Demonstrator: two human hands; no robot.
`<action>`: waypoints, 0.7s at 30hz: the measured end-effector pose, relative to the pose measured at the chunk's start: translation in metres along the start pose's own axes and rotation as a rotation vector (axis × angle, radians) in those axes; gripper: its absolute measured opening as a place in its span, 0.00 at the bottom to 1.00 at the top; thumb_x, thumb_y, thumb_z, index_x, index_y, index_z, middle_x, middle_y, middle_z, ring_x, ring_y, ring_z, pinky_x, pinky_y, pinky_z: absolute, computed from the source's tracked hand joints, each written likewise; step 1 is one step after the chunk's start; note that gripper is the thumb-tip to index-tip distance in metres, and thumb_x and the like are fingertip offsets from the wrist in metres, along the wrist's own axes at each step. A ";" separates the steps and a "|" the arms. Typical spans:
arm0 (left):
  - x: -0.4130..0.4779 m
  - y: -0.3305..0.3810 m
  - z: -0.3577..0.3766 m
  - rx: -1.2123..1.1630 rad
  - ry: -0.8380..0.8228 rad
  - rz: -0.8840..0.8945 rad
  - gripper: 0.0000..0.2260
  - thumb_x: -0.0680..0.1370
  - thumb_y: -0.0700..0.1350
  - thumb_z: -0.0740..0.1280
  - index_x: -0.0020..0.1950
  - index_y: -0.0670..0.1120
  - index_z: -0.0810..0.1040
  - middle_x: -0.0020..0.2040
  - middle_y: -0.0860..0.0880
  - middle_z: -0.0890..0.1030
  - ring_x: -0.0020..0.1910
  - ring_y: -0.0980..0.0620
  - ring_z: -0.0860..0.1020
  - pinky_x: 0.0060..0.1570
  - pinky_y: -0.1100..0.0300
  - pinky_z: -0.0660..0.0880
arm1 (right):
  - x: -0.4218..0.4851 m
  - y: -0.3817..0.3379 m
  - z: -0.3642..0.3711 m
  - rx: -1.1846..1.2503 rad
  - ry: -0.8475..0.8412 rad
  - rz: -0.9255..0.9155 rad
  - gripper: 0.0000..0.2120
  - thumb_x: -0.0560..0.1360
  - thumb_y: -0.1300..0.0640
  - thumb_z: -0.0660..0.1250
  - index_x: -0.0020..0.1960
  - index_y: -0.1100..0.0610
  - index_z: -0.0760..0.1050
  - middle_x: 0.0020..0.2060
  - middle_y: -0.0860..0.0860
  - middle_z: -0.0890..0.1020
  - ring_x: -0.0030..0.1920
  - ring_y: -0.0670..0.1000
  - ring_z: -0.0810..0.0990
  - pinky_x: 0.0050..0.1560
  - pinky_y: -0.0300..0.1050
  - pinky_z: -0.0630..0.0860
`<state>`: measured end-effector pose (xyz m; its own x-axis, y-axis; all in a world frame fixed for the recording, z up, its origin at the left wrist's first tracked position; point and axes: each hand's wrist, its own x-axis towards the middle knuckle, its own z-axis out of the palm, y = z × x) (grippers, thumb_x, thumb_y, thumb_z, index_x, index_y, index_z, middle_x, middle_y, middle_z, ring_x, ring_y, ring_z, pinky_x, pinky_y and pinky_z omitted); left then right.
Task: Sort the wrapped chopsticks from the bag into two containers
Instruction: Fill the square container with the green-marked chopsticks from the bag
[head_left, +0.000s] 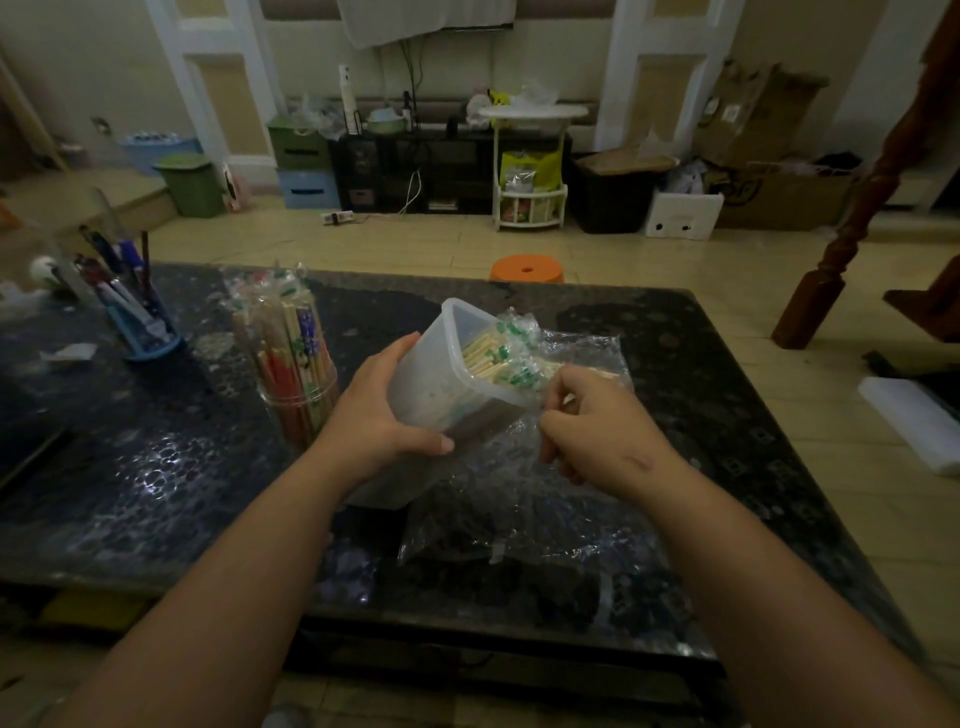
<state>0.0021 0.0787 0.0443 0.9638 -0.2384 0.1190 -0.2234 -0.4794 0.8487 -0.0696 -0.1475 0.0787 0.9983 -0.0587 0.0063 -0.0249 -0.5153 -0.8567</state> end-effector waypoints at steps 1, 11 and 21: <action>0.000 -0.001 0.000 -0.006 0.002 -0.005 0.53 0.54 0.53 0.81 0.77 0.61 0.61 0.72 0.56 0.65 0.68 0.53 0.67 0.61 0.52 0.67 | 0.000 0.000 -0.001 0.004 -0.044 0.014 0.04 0.72 0.64 0.61 0.42 0.57 0.72 0.31 0.55 0.83 0.27 0.50 0.78 0.29 0.47 0.76; 0.002 -0.001 0.001 -0.017 0.054 -0.045 0.55 0.50 0.58 0.80 0.76 0.62 0.62 0.72 0.56 0.67 0.69 0.50 0.68 0.67 0.39 0.70 | 0.005 0.022 0.012 -0.667 -0.684 0.199 0.12 0.78 0.58 0.62 0.52 0.62 0.81 0.44 0.55 0.82 0.45 0.53 0.80 0.48 0.48 0.77; 0.009 -0.007 0.000 -0.061 0.115 -0.052 0.55 0.49 0.57 0.81 0.76 0.60 0.65 0.71 0.55 0.70 0.68 0.50 0.70 0.66 0.38 0.71 | 0.022 0.113 0.061 -0.739 -0.302 0.191 0.34 0.82 0.47 0.54 0.81 0.53 0.40 0.80 0.51 0.40 0.79 0.54 0.41 0.78 0.54 0.45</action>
<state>0.0126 0.0797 0.0399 0.9850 -0.1143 0.1293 -0.1667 -0.4358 0.8845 -0.0474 -0.1549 -0.0498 0.9421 -0.0243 -0.3344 -0.1196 -0.9561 -0.2674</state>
